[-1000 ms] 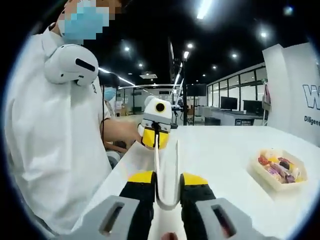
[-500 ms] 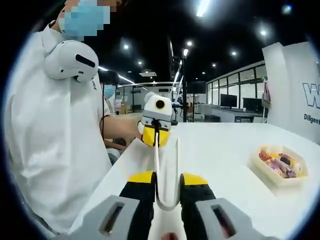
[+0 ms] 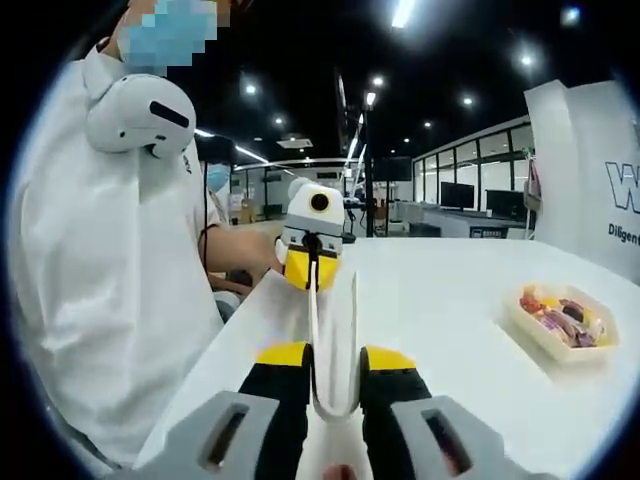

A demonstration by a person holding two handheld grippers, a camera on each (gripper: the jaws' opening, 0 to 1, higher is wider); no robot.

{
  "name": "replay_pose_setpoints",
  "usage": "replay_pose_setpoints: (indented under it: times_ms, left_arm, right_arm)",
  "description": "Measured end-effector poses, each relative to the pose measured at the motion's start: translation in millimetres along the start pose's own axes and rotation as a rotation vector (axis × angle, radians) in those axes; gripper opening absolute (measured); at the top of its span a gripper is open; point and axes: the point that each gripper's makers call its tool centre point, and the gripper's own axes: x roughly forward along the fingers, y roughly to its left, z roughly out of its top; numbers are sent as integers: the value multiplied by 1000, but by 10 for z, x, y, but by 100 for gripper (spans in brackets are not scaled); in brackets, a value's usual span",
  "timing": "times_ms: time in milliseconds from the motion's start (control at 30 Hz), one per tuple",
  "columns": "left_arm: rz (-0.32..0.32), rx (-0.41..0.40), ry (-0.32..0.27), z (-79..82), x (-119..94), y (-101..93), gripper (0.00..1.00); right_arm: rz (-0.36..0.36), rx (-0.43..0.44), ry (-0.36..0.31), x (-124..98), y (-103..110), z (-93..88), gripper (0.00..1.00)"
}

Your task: Place the target food into the container with the food tongs after gripping and lifting it, then release it inside without dropping or visibly crushing the food.

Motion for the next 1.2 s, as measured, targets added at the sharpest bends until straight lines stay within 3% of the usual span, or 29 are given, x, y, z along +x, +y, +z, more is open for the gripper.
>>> replay_pose_setpoints:
  times_ms: [1200]
  left_arm:
    - [16,19,58,-194,57,81,2]
  right_arm:
    - [-4,15,71,38,-43,-254,12]
